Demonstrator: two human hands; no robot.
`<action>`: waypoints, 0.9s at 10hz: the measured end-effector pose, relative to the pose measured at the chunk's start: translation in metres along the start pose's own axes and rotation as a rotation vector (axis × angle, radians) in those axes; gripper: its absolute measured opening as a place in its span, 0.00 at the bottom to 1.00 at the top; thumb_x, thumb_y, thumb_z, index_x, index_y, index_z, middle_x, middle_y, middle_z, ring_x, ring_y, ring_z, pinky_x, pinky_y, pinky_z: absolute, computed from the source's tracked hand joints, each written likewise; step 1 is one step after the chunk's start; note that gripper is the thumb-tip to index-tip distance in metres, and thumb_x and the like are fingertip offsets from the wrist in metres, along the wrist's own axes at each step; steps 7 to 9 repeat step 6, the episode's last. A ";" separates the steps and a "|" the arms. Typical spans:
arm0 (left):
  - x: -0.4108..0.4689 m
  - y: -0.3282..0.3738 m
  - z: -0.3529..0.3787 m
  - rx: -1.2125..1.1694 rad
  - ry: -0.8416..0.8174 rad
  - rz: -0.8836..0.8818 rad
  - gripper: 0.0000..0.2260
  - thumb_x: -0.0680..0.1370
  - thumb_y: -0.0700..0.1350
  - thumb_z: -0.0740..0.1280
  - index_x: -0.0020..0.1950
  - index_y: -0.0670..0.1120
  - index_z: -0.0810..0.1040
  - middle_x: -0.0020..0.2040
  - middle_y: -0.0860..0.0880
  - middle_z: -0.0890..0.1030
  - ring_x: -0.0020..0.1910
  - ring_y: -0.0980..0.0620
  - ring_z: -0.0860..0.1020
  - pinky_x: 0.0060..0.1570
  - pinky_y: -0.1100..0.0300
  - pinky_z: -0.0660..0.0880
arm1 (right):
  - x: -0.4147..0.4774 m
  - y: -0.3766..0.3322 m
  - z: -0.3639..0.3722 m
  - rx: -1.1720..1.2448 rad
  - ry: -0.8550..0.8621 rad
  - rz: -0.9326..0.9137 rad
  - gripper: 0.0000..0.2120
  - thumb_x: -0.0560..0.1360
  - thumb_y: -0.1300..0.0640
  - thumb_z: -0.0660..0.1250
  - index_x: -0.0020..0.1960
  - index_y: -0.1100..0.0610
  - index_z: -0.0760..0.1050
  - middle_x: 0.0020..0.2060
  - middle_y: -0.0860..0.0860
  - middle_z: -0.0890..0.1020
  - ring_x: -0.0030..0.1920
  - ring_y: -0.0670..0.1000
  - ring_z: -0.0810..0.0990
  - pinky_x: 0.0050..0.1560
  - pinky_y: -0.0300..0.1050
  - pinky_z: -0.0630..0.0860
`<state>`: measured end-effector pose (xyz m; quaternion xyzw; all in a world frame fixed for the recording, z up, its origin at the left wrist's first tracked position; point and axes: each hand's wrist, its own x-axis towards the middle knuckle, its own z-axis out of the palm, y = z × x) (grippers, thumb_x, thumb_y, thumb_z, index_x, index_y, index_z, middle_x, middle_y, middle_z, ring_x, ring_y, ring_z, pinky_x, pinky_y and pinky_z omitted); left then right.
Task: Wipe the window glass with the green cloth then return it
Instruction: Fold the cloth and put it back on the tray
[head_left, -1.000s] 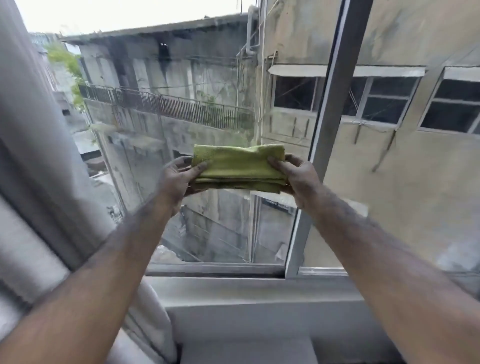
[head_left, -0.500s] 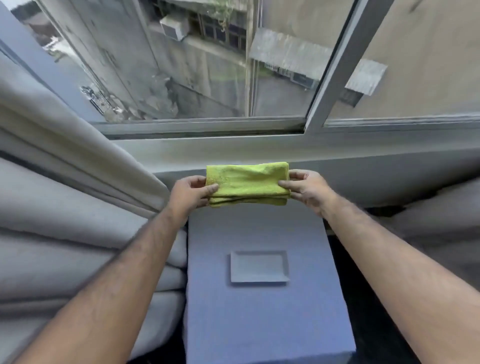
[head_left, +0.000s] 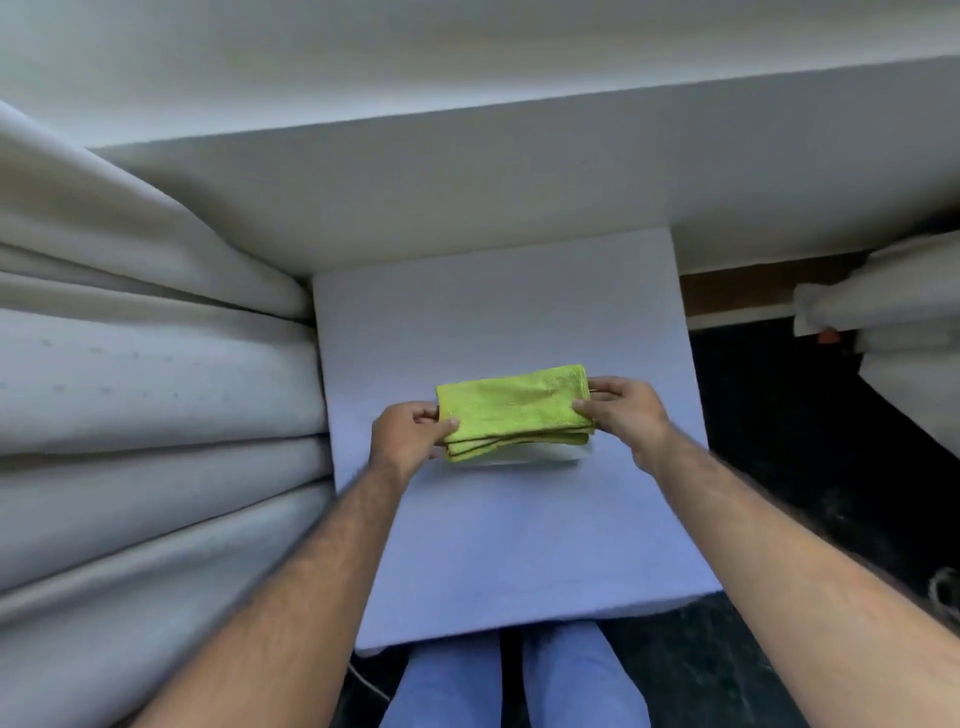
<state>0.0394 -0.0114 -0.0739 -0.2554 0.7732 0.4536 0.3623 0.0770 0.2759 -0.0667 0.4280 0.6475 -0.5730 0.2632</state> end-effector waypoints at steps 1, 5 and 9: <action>0.018 -0.021 0.024 0.050 0.020 -0.034 0.08 0.75 0.40 0.78 0.53 0.40 0.87 0.47 0.41 0.87 0.46 0.43 0.85 0.50 0.47 0.88 | 0.020 0.029 0.002 -0.024 0.063 0.051 0.19 0.76 0.74 0.71 0.67 0.68 0.80 0.52 0.60 0.87 0.51 0.58 0.86 0.60 0.52 0.84; 0.012 -0.006 0.027 0.579 0.078 0.119 0.07 0.80 0.45 0.71 0.55 0.46 0.86 0.56 0.45 0.87 0.55 0.44 0.84 0.56 0.51 0.83 | 0.017 0.010 0.018 -0.899 0.161 -0.163 0.28 0.82 0.43 0.68 0.78 0.54 0.71 0.69 0.55 0.81 0.68 0.59 0.80 0.64 0.56 0.81; -0.004 0.031 0.006 0.628 0.133 0.291 0.18 0.81 0.51 0.70 0.69 0.45 0.79 0.68 0.45 0.81 0.67 0.43 0.78 0.66 0.49 0.78 | -0.002 -0.036 0.010 -1.048 0.201 -0.422 0.33 0.84 0.39 0.62 0.82 0.58 0.64 0.77 0.57 0.73 0.78 0.58 0.70 0.71 0.58 0.75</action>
